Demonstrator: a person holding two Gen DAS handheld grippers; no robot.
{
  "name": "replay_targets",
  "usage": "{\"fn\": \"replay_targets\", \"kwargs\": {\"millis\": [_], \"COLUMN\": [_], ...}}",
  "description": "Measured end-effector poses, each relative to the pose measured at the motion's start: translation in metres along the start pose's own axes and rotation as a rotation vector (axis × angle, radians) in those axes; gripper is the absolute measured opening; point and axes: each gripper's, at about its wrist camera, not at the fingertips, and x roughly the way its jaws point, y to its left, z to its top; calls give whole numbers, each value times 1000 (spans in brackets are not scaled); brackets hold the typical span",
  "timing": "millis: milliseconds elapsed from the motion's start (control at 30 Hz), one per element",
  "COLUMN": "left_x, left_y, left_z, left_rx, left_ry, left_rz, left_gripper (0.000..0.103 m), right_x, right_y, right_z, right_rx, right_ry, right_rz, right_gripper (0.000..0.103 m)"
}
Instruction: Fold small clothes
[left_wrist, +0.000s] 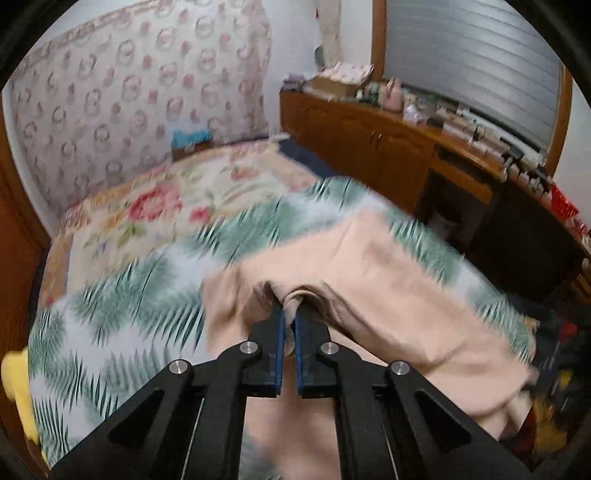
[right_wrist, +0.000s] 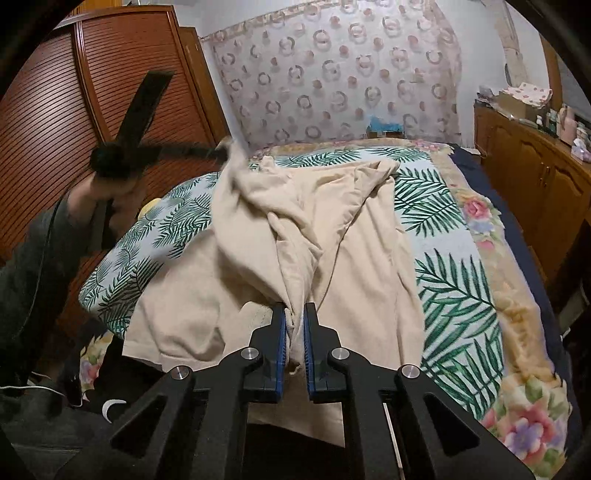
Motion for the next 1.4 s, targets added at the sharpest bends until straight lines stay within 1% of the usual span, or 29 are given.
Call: {"fn": "replay_targets", "kwargs": {"millis": [67, 133, 167, 233, 267, 333, 367, 400, 433, 567, 600, 700, 733, 967, 1033, 1133, 1267, 1400], "left_x": [8, 15, 22, 38, 47, 50, 50, 48, 46, 42, 42, 40, 38, 28, 26, 15, 0, -13], "left_y": [-17, -38, -50, -68, -76, -82, -82, -83, -81, -67, -64, -45, -36, 16, 27, 38, 42, 31], "left_z": [30, 54, 64, 74, 76, 73, 69, 67, 64, 51, 49, 31, 22, -48, -64, -87, -113, -130], "left_rx": [11, 30, 47, 76, 87, 87, 80, 77, 77, 85, 84, 82, 81, 44, 28, 0, -41, -37], "left_ry": [-19, -49, -52, -29, -14, -9, -11, -14, -15, 16, 26, 64, 76, 131, 142, 135, 125, 115], "left_rz": [-29, -36, -42, -44, -60, -93, -112, -119, -125, -105, -100, -71, -51, 67, 79, 94, 89, 82], "left_gripper": [5, 5, 6, 11, 15, 26, 34, 43, 46, 48, 48, 48, 48, 48, 48, 48, 48, 48], "right_x": [-6, -13, -16, -19, -19, -18, -19, -21, -21, -21, -19, -13, -10, 17, 26, 38, 47, 40], "right_y": [-3, -7, -10, -16, -18, -25, -27, -29, -30, -31, -33, -31, -29, -11, -7, -1, 5, 6], "right_z": [-3, -7, -9, -13, -15, -19, -20, -21, -20, -16, -13, -6, -4, 12, 17, 18, 12, 1], "right_rx": [13, 25, 31, 39, 42, 56, 61, 66, 70, 69, 70, 62, 55, -20, -36, -54, -73, -120], "right_ry": [-9, -15, -14, 1, 11, 39, 35, 32, 29, 14, 12, 7, 6, 29, 41, 75, 139, 222], "right_rz": [-1, -12, -22, -63, -80, -113, -131, -132, -124, -139, -140, -134, -125, -80, -63, -54, -49, -126], "right_gripper": [8, 8, 8, 8, 8, 18, 20, 22, 22, 23, 25, 30, 30, 31, 34, 35, 35, 35]}}
